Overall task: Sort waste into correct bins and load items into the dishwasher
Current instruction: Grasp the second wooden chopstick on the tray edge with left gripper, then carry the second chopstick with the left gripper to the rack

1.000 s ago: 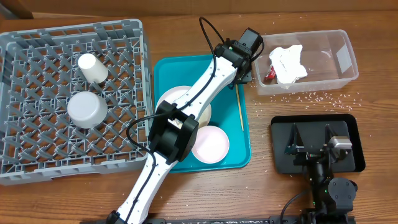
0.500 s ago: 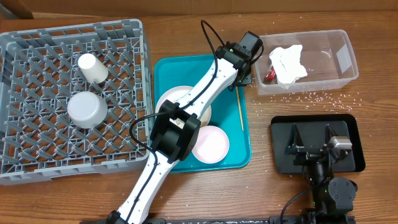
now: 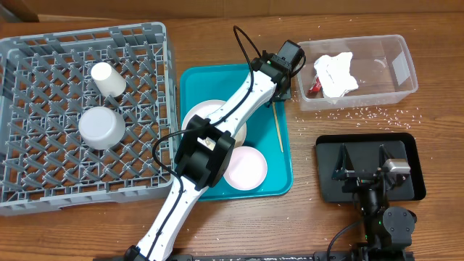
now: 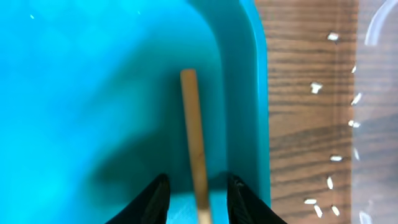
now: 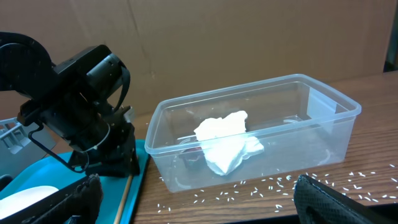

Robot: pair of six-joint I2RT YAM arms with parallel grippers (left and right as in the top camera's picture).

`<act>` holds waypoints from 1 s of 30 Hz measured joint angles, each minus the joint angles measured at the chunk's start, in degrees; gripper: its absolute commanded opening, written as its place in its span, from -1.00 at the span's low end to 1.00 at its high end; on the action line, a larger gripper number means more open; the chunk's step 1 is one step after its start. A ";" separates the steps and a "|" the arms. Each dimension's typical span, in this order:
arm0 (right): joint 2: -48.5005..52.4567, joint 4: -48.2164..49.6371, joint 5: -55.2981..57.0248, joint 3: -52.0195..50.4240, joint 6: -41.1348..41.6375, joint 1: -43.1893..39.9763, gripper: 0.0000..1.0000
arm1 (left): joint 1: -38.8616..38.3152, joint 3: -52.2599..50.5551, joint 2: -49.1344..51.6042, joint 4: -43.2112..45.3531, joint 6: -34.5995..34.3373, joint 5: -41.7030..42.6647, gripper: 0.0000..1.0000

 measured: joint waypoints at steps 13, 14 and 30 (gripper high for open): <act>0.00 0.02 0.02 0.00 0.02 0.00 1.00 | 0.00 -0.63 -0.35 -0.61 -0.17 -0.24 -0.92; 0.00 0.00 0.04 0.00 0.07 0.00 1.00 | 0.00 -0.52 -0.42 -1.29 -0.17 -0.17 -0.92; 0.00 0.02 0.02 0.00 0.04 0.00 1.00 | 2.08 18.01 -0.44 -20.11 2.29 0.96 -0.92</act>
